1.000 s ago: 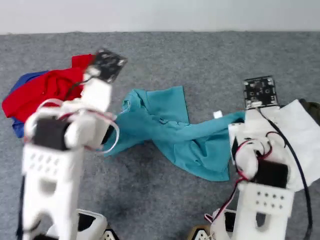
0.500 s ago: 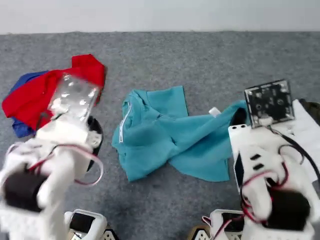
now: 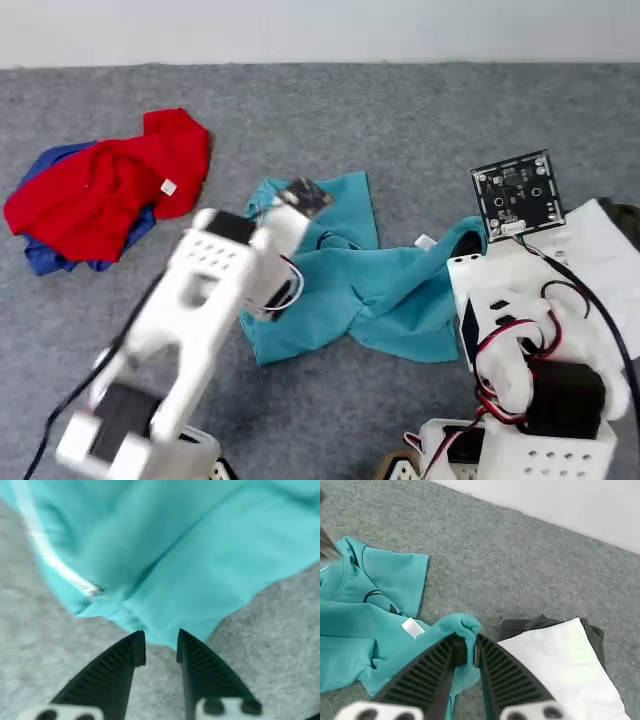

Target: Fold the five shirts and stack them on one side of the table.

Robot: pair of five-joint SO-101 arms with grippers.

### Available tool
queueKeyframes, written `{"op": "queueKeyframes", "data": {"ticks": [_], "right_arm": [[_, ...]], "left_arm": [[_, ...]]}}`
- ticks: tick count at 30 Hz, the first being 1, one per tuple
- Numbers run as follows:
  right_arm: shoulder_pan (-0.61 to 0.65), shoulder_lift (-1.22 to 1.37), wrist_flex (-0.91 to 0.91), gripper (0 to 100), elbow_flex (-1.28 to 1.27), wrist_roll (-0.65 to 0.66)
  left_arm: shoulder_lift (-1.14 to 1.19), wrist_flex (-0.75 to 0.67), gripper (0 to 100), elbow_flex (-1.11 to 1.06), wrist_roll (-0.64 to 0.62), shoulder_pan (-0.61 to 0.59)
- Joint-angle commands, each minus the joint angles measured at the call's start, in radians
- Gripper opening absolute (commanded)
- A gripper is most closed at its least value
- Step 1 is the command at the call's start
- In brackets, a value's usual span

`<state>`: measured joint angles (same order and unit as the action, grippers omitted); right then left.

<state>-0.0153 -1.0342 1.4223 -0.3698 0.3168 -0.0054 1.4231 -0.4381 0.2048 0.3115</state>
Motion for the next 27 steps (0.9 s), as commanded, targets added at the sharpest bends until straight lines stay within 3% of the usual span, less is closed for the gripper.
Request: {"op": "queueKeyframes", "data": {"ticks": [1,12,23,27], "right_arm": [[-0.004,-0.008,0.004,0.9,0.002,0.009],[-0.004,-0.008,0.004,0.9,0.002,0.009],[-0.004,-0.008,0.004,0.9,0.002,0.009],[-0.004,-0.008,0.004,0.9,0.002,0.009]], "left_arm": [[0.14,-0.012,12,0.099,0.015,-0.005],[0.302,-0.097,12,0.234,0.015,-0.035],[0.305,-0.094,12,0.203,0.017,-0.017],[0.307,-0.161,12,0.113,0.017,0.035]]}}
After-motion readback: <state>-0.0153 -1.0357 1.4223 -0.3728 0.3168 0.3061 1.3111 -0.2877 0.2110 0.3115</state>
